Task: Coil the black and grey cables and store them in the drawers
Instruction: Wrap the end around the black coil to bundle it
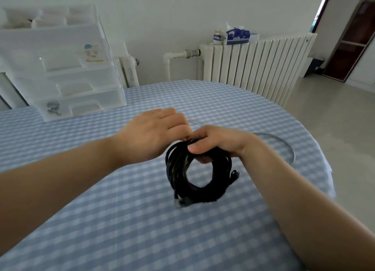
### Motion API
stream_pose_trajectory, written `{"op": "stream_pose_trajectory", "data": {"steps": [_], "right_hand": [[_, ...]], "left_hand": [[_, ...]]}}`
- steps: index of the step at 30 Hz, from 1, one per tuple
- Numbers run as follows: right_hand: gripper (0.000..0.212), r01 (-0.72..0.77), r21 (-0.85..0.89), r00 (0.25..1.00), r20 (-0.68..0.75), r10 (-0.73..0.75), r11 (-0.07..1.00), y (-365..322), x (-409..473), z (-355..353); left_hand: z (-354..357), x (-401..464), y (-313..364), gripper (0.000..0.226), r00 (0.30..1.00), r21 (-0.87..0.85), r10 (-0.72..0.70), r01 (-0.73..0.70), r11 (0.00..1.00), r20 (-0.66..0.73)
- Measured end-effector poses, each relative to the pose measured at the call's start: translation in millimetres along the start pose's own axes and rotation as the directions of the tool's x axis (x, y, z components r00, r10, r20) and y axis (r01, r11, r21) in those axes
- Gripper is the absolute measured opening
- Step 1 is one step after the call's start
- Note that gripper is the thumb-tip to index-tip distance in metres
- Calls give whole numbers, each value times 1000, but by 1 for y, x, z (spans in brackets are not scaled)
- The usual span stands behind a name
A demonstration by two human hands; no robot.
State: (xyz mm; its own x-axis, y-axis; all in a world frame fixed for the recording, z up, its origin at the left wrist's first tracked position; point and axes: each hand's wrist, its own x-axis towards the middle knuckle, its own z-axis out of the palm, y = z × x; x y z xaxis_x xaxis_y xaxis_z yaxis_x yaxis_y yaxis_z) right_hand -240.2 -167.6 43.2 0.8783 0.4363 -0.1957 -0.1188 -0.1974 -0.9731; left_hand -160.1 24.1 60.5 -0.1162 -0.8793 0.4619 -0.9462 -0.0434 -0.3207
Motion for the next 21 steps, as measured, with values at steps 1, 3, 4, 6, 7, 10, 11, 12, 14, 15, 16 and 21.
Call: {"op": "stream_pose_trajectory", "data": {"steps": [1, 3, 4, 6, 7, 10, 11, 12, 14, 15, 16, 21], "right_hand": [[31, -19, -124, 997, -80, 9, 992, -4, -2, 1], [24, -48, -299, 981, -196, -12, 953, -9, -4, 4], [20, -58, -350, 972, -232, -27, 935, -11, -5, 7], [24, -78, -442, 955, -290, -60, 894, -12, -4, 11], [27, -90, -484, 944, -319, -80, 870, -11, -2, 12], [34, -125, -575, 924, -365, -116, 808, -10, 1, 17], [36, -138, -586, 921, -372, -114, 799, -10, 1, 18], [37, -147, -591, 920, -376, -109, 793, -10, 1, 18], [39, -165, -599, 919, -382, -98, 784, -12, 0, 19], [40, -174, -602, 921, -380, -88, 779, -13, -1, 19], [41, -182, -603, 923, -376, -76, 776, -13, -1, 19], [39, -208, -614, 931, -364, -39, 761, -16, -2, 21]], "left_hand": [[0, 0, 0, 9, 993, -12, -106, 107, 994, 52], [-1, 0, -1, 17, 914, -87, -358, 380, 921, 191], [-2, 1, -2, 20, 845, -179, -447, 508, 842, 293], [-3, 3, -3, 25, 722, -385, -523, 687, 616, 453], [-3, 5, -4, 26, 678, -444, -533, 735, 512, 507], [-4, 9, -7, 26, 571, -463, -500, 821, 334, 652], [-5, 10, -8, 26, 568, -463, -482, 823, 330, 667], [-7, 10, -9, 26, 575, -455, -467, 818, 352, 672], [-12, 12, -10, 26, 597, -411, -447, 794, 448, 666], [-13, 13, -10, 26, 611, -393, -437, 777, 492, 660], [-14, 15, -10, 27, 622, -378, -425, 760, 528, 657], [-18, 25, -8, 31, 593, -287, -408, 748, 599, 694]]}}
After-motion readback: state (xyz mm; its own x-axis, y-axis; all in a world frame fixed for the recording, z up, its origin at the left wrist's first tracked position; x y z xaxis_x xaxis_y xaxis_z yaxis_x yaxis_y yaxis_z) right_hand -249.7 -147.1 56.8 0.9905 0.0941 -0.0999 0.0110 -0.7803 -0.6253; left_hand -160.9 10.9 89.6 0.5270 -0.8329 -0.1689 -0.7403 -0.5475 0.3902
